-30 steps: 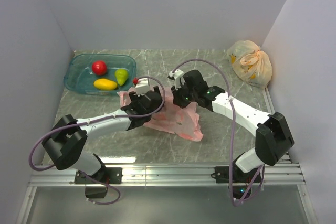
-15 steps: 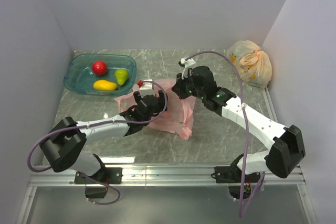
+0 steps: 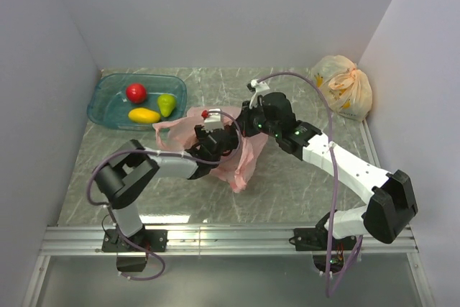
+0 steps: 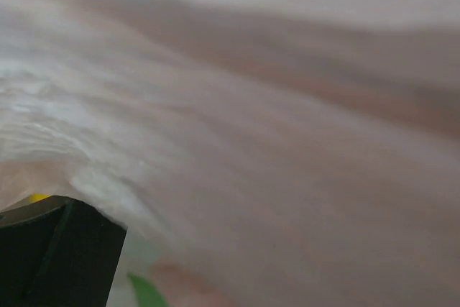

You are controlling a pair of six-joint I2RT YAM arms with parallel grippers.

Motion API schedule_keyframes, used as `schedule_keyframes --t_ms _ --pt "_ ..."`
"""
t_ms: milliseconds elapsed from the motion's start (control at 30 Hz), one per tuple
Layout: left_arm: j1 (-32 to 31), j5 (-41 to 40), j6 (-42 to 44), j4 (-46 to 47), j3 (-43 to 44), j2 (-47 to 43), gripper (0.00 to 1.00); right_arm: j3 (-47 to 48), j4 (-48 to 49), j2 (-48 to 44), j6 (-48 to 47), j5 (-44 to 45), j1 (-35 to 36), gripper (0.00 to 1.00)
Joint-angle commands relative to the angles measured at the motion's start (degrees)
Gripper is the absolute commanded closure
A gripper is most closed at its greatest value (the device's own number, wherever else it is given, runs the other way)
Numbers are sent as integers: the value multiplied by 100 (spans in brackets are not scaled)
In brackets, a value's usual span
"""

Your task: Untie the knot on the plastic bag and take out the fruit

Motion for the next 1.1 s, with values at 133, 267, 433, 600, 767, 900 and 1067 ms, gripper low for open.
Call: schedule_keyframes --t_ms 133,267,433,600,767,900,1067 --pt "2 -53 326 667 837 1058 4 -250 353 35 334 -355 28 100" --pt "37 -115 203 587 944 1359 13 -329 327 -8 299 -311 19 100" --pt "81 -54 -8 323 936 1429 26 -364 283 -26 203 -101 37 100" --pt "98 157 -280 112 655 1228 60 -434 213 -114 62 382 -86 100" --pt "89 315 -483 -203 31 376 84 -619 256 -228 27 743 -332 100" --pt "46 474 -623 -555 -373 -380 93 -610 248 -237 -26 866 -499 100" --pt "-16 947 -554 -1047 -726 -1715 97 -636 204 -219 -158 1112 -534 100"
